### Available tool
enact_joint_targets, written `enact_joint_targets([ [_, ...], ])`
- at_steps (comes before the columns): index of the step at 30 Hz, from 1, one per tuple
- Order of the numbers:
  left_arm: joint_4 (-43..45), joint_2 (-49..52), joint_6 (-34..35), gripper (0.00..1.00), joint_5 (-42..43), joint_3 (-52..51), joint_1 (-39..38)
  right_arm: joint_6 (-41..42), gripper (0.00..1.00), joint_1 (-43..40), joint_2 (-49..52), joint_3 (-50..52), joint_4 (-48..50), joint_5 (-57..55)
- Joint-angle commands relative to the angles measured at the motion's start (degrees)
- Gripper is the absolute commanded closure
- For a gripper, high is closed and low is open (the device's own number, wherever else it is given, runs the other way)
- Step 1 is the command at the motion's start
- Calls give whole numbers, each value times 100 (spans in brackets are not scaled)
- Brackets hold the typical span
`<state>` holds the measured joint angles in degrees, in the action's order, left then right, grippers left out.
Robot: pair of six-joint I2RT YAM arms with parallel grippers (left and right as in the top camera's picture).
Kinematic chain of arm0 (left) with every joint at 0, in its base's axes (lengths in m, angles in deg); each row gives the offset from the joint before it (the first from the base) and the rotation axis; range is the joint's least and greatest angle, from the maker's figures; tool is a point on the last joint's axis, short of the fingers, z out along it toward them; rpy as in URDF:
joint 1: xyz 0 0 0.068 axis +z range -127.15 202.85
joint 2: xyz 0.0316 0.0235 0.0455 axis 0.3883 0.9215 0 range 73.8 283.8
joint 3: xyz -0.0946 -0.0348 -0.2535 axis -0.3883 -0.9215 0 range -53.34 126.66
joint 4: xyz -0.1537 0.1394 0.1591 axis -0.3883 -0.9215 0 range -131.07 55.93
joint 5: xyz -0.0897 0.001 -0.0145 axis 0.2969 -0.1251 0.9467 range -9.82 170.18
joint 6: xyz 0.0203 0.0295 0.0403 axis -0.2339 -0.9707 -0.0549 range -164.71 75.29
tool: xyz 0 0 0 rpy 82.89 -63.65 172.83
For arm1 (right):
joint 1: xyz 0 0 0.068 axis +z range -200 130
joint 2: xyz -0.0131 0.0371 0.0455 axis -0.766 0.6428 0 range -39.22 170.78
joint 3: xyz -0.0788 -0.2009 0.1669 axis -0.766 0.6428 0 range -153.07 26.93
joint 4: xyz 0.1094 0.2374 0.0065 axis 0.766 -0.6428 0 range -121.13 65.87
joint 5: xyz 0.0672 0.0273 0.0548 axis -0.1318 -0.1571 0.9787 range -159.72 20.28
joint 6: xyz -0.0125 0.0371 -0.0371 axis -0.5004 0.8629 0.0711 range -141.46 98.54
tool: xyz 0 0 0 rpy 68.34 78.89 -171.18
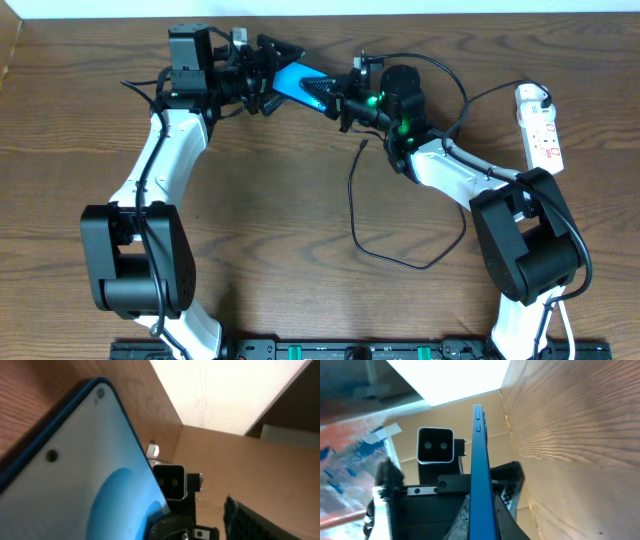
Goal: Plug charger to phone and switch on socket
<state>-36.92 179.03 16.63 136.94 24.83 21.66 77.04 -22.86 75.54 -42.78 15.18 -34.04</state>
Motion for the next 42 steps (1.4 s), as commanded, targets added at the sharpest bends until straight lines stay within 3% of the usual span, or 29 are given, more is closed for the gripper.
enact_joint_targets([
  [1,105,-76,291,27,-203,0,24,496,98,-20,-22,-101,59,-310],
  [3,129,-76,339,33,-299,0,24,619,98,-2,-22,-101,61,-525],
  [14,584,-76,444,39,-678,0,24,949,99,304,-22,-101,17,-1456],
  [23,579,-76,680,45,-776,0,24,1139,98,374,-22,-101,142,-1451],
  [28,581,-76,909,46,-776,0,24,1115,98,417,-22,-101,599,-1434],
  [38,581,-76,1167,47,-686,0,24,1051,98,525,-22,-101,586,-1290],
  [42,581,-76,1167,58,-643,0,24,966,98,527,-22,-101,455,-1283],
])
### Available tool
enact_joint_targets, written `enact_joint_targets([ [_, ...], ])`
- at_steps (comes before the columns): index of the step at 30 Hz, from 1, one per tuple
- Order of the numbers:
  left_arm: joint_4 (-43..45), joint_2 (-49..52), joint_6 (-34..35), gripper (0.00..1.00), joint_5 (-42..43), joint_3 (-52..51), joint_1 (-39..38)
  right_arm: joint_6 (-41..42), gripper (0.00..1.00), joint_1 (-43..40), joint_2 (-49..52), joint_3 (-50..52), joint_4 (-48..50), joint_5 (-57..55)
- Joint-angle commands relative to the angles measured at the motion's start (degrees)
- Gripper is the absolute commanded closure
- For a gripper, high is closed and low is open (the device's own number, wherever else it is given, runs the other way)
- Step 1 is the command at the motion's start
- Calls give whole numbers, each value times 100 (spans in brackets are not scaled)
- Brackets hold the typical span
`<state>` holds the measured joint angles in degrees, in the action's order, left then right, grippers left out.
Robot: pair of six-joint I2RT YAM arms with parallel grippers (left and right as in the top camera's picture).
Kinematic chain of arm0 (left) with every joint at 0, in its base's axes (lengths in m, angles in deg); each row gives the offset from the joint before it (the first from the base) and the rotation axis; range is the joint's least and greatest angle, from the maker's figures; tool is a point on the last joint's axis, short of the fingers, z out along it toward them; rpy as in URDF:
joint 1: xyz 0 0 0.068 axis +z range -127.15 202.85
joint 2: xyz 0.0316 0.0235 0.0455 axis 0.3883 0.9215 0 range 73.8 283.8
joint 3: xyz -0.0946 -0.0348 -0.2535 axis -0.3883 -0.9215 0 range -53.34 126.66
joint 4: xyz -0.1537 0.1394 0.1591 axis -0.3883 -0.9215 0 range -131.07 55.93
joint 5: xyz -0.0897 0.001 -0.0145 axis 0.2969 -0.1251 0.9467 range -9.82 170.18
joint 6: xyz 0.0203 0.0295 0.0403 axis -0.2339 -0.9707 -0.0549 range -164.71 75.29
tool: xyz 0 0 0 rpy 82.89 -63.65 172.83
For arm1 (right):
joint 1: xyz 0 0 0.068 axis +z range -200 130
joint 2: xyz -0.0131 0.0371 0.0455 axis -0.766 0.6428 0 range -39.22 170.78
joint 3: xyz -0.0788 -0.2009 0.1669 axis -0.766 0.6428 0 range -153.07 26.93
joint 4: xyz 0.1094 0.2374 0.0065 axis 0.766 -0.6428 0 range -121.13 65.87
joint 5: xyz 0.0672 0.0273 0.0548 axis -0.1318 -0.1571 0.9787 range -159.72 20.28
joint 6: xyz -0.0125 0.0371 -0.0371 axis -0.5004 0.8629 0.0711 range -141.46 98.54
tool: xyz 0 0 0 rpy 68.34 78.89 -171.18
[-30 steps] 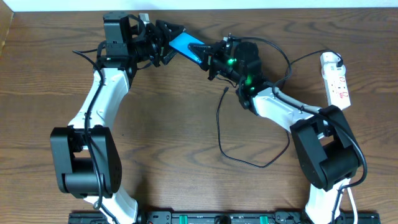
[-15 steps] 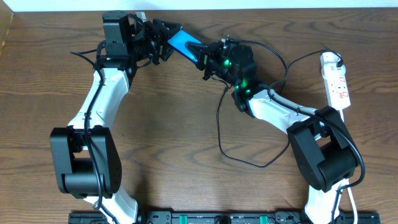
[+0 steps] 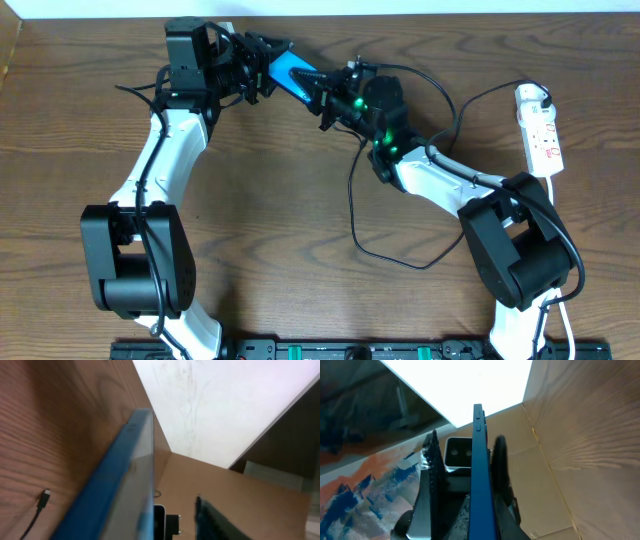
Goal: Plug charger to phone and switch on socket
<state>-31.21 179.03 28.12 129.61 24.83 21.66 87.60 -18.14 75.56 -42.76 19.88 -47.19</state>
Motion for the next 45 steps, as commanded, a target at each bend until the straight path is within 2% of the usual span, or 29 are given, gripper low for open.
enact_joint_targets([
  [1,11,-76,17,61,90,2,24,-92,99,55,-24,-103,-28,33],
  [5,9,-76,37,65,87,0,24,-92,98,52,-24,-103,-33,35],
  [10,7,-76,35,79,90,0,24,-92,99,48,-24,-103,-116,57],
  [12,7,-76,35,81,87,0,24,-92,98,48,-24,-103,-122,76],
  [13,7,-76,35,87,87,0,24,-92,99,44,-24,-103,-142,98],
  [14,7,-76,35,89,87,0,24,-92,98,37,-24,-103,-151,98],
  [16,7,-76,35,92,87,0,24,-92,98,37,-24,-103,-157,98],
  [21,7,-76,33,93,87,0,24,-92,98,33,-24,-103,-160,96],
  [31,7,-76,-17,93,87,0,24,-92,76,-61,-24,-103,-157,162],
  [36,2,-76,-393,93,90,0,52,-111,58,-195,-24,-103,-157,186],
  [41,-109,-76,-890,93,256,-4,186,-798,54,-538,-24,-103,-168,310],
  [45,-393,-76,-1410,93,575,-7,345,-1692,52,-984,-24,-103,-433,938],
])
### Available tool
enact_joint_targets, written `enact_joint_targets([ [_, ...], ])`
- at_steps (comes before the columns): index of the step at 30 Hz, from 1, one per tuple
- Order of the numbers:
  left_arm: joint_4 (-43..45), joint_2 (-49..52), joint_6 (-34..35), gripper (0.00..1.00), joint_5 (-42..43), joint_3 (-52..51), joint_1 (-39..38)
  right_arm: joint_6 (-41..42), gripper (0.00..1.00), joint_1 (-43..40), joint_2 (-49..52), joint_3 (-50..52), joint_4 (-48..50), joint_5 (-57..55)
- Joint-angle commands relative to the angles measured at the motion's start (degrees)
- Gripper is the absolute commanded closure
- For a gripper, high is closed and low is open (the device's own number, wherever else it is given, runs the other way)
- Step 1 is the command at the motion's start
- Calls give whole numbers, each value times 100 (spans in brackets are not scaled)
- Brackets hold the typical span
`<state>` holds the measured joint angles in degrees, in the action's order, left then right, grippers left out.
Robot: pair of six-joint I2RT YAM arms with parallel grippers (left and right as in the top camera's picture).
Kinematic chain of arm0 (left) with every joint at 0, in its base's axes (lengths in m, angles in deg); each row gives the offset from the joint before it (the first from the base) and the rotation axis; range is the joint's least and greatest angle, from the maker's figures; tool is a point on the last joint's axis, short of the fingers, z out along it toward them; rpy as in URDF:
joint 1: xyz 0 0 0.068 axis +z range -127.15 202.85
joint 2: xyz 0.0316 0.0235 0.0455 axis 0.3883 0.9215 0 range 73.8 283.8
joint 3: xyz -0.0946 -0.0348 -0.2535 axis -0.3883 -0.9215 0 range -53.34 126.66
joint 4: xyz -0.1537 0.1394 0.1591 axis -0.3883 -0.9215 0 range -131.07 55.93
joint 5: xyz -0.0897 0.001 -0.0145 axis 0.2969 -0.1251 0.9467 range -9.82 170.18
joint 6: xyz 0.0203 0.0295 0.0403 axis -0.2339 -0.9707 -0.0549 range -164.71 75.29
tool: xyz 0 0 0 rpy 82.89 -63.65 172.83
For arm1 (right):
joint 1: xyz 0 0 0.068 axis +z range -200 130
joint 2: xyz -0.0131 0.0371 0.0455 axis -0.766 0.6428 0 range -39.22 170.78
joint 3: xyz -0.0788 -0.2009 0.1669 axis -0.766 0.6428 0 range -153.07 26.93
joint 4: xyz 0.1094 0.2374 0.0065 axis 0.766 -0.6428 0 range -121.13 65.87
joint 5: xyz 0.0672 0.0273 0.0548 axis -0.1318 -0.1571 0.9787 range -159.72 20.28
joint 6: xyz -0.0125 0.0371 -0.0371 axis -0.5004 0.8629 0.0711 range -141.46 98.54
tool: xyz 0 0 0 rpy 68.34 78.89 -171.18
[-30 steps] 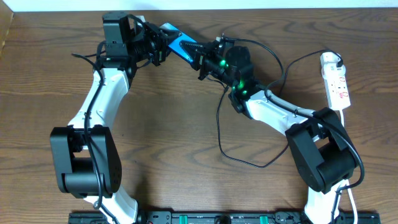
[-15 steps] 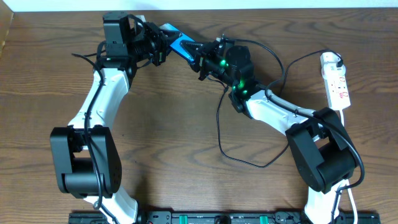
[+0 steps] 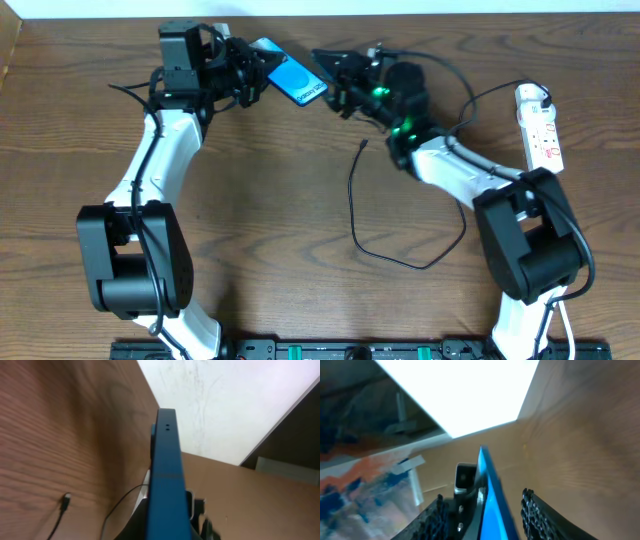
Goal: Plug charger to phone and switch on socket
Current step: 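Release the phone from the right gripper and pull it back right, then lower the right gripper to the black cable and grasp its USB-C plug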
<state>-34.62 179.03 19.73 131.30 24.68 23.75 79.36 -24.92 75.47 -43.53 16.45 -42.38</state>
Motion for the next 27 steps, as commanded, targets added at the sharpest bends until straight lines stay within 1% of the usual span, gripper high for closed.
enact_joint_targets([
  [1,-144,-76,-745,93,527,9,186,-1231,52,-439,-15,-26,-229,697],
  [3,-317,-76,-1008,93,732,9,282,-1926,52,-654,-15,-26,-612,1064],
  [4,-402,-76,-1130,93,828,9,334,-2273,50,-752,-15,-26,-890,1246],
  [8,-706,-76,-1519,93,1204,9,514,-3654,50,-1027,-15,-26,-2577,1694],
  [9,-719,-74,-1596,93,1335,4,549,-4107,51,-1054,-15,-26,-3025,1729],
  [12,-717,-76,-1805,93,1794,-7,605,-5016,50,-1051,-15,-26,-4054,1694],
  [15,-713,-76,-2004,92,2201,-7,614,-5643,51,-1023,-31,-76,-4868,1587],
  [18,-713,-74,-2146,93,2369,-7,616,-6161,50,-1012,-59,-284,-5674,1215],
  [23,-710,-74,-2173,93,2295,-7,686,-6951,51,-975,-59,-1106,-7193,549],
  [27,-708,-74,-1893,93,2059,-7,820,-7283,52,-826,-59,-1954,-8181,-157],
])
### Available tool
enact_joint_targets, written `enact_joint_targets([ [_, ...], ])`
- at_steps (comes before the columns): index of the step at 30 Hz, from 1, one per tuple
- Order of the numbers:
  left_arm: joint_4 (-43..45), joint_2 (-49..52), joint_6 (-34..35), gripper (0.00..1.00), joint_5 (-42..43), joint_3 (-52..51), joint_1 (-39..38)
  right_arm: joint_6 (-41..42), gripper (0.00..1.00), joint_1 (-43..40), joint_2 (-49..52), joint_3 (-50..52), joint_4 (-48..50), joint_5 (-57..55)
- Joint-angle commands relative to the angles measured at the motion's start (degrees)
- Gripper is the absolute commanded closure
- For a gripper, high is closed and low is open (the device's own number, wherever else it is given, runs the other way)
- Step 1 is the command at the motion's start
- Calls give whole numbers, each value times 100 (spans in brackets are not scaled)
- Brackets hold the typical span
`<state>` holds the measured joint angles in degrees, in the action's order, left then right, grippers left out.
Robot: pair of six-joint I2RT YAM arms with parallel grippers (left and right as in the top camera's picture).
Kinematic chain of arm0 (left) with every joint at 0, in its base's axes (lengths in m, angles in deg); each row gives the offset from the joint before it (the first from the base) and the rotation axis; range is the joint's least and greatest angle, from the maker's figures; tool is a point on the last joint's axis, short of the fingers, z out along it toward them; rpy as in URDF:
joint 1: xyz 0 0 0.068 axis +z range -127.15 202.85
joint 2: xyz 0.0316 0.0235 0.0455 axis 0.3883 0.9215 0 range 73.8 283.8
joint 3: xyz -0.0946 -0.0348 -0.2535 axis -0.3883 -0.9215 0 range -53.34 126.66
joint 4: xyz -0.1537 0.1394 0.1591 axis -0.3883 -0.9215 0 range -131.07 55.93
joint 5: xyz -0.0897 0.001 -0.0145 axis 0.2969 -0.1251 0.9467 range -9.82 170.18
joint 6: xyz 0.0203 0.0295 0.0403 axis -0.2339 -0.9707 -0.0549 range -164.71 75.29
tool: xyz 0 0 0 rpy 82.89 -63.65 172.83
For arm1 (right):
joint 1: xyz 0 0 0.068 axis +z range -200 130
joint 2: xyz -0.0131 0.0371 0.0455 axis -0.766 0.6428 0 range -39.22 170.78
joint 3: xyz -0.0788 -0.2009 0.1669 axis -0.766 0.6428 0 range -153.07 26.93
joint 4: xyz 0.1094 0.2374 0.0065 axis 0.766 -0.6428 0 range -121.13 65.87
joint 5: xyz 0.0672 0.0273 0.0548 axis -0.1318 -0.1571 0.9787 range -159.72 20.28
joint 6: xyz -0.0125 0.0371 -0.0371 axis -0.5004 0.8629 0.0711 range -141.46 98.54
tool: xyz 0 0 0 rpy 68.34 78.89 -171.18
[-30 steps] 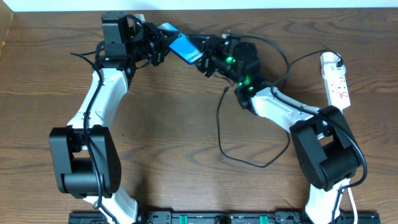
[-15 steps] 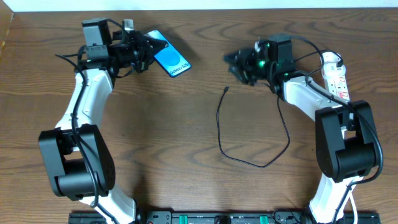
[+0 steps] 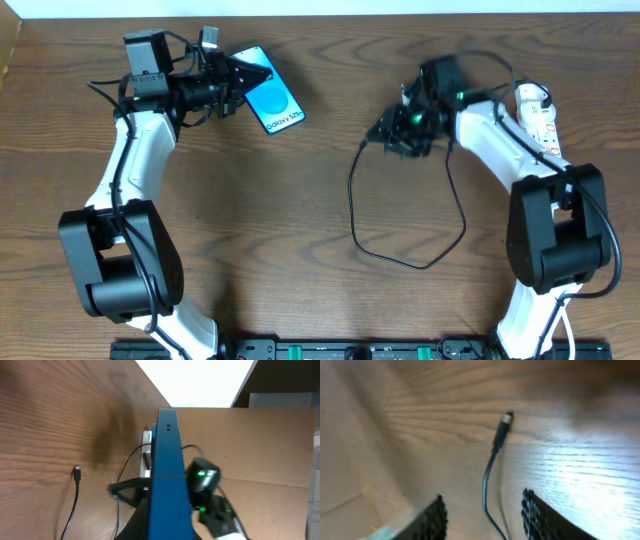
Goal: Plug charger to phone and switch on socket
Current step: 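Lower the right gripper to the black cable and grasp its USB-C plug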
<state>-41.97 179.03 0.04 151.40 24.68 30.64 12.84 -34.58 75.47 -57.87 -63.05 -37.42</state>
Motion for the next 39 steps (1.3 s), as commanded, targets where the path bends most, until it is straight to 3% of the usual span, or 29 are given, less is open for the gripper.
enact_joint_targets([
  [1,26,-76,168,93,-4,-7,166,-636,52,195,-57,-710,-402,-815],
  [8,24,-76,577,93,-142,-7,382,-511,49,621,74,-1292,-817,-1440],
  [9,24,-76,651,93,-164,-7,402,-463,46,658,111,-1292,-852,-1473],
  [11,24,-76,706,93,-186,-7,444,-437,27,734,208,-1292,-903,-1373],
  [12,24,-76,706,92,-186,-7,461,-435,22,758,247,-1292,-920,-1325],
  [15,22,-76,704,93,-184,-7,479,28,26,782,302,-1281,-962,-1427],
  [18,22,-76,704,93,-184,-7,479,385,54,776,341,-1231,-929,-1434],
  [19,22,-76,704,93,-184,-7,479,452,57,776,363,-1202,-914,-1434],
  [27,20,-74,704,93,-179,-7,479,737,68,778,817,-1145,-863,-1071],
  [39,20,-76,704,93,-177,-7,479,988,68,793,1329,-1137,-662,-927],
])
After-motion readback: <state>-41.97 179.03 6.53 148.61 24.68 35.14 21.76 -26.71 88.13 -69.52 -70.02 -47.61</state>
